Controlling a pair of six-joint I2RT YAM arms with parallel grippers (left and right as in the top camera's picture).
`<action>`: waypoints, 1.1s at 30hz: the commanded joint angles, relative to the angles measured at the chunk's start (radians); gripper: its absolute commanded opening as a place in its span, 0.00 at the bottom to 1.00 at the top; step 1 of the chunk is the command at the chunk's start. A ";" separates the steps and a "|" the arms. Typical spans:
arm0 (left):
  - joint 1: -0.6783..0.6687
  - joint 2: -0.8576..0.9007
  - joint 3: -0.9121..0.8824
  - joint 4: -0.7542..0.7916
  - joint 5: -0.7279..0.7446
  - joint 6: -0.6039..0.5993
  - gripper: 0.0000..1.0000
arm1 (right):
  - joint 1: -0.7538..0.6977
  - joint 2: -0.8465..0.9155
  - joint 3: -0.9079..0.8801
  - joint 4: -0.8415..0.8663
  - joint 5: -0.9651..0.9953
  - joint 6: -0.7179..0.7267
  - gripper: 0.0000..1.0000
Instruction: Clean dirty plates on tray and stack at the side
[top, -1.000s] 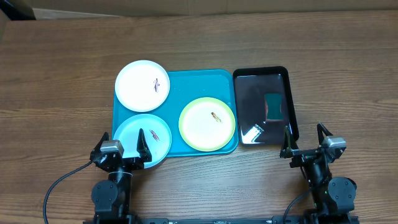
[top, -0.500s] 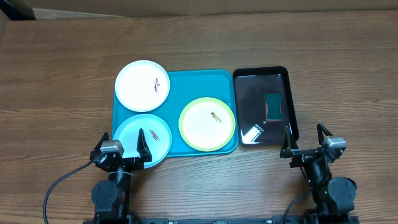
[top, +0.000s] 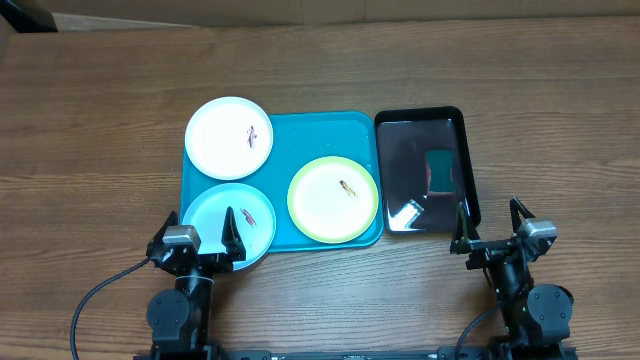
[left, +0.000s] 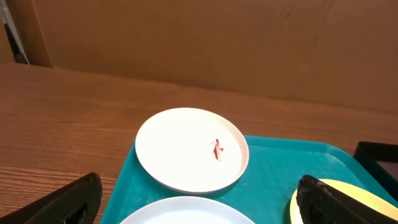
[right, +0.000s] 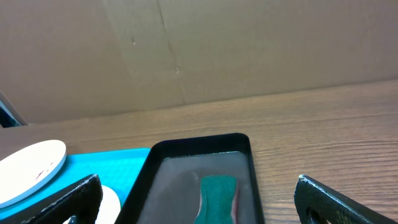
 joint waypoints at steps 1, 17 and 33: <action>0.000 -0.008 -0.003 0.046 0.075 -0.032 1.00 | -0.005 -0.010 -0.010 0.006 0.009 -0.004 1.00; 0.000 0.408 0.844 -0.560 0.286 -0.102 1.00 | -0.005 -0.010 -0.010 0.006 0.009 -0.003 1.00; -0.016 1.639 1.854 -1.616 0.586 0.031 0.04 | -0.005 -0.010 -0.010 0.006 0.009 -0.003 1.00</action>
